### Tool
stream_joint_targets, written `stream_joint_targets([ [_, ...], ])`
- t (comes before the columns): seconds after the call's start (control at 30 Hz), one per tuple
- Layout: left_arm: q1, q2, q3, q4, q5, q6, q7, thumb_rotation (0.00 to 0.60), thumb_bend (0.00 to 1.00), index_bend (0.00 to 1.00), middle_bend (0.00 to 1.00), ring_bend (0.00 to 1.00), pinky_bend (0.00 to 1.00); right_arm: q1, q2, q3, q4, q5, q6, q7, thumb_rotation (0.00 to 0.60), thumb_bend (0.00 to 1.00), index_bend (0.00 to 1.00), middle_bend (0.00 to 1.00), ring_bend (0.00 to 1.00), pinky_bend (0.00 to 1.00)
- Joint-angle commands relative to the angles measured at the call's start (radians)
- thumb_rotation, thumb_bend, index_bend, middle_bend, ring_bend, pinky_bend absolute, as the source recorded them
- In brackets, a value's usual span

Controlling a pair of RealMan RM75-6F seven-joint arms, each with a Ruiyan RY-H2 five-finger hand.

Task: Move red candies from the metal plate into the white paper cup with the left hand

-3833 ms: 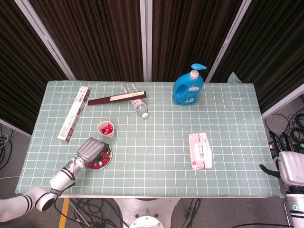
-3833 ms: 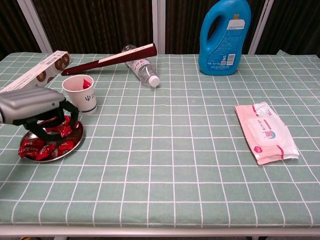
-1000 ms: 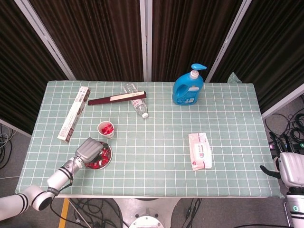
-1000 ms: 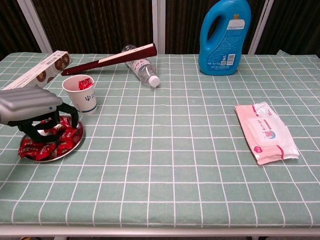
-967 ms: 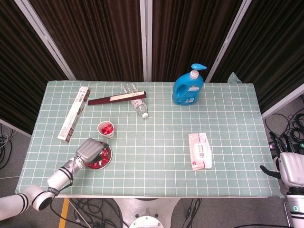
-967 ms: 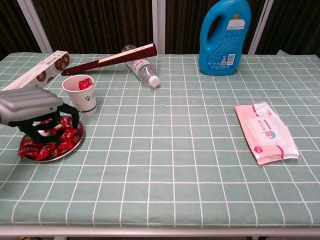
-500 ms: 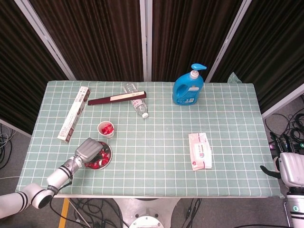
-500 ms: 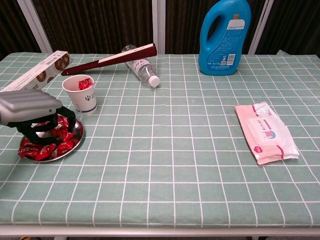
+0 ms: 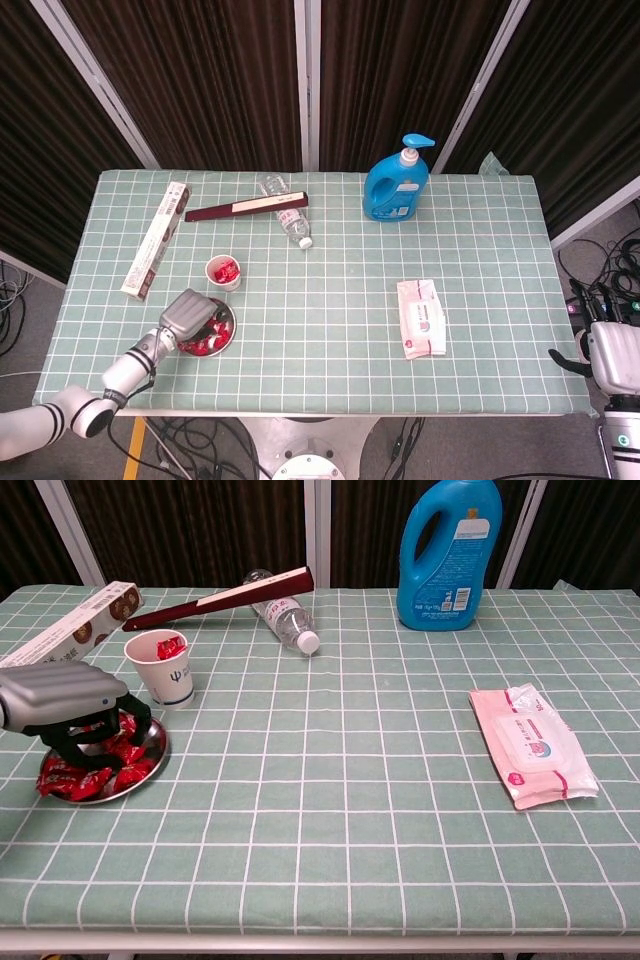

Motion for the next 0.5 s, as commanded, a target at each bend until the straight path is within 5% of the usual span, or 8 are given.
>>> stream_joint_targets([
  [0.03, 0.001, -0.008, 0.002, 0.009, -0.002, -0.004, -0.006, 0.600, 0.37, 0.53, 0.94, 0.94, 1.00, -0.001, 0.000, 0.000, 0.001, 0.000, 0.001, 0.001, 0.600, 0.02, 0.00, 0.18, 0.01, 0.42],
  [0.5, 0.023, 0.037, -0.042, -0.041, 0.024, 0.106, -0.146, 0.600, 0.40, 0.63, 0.96, 0.95, 1.00, 0.001, 0.002, 0.001, 0.005, -0.003, -0.002, 0.008, 0.600, 0.02, 0.00, 0.18, 0.01, 0.42],
])
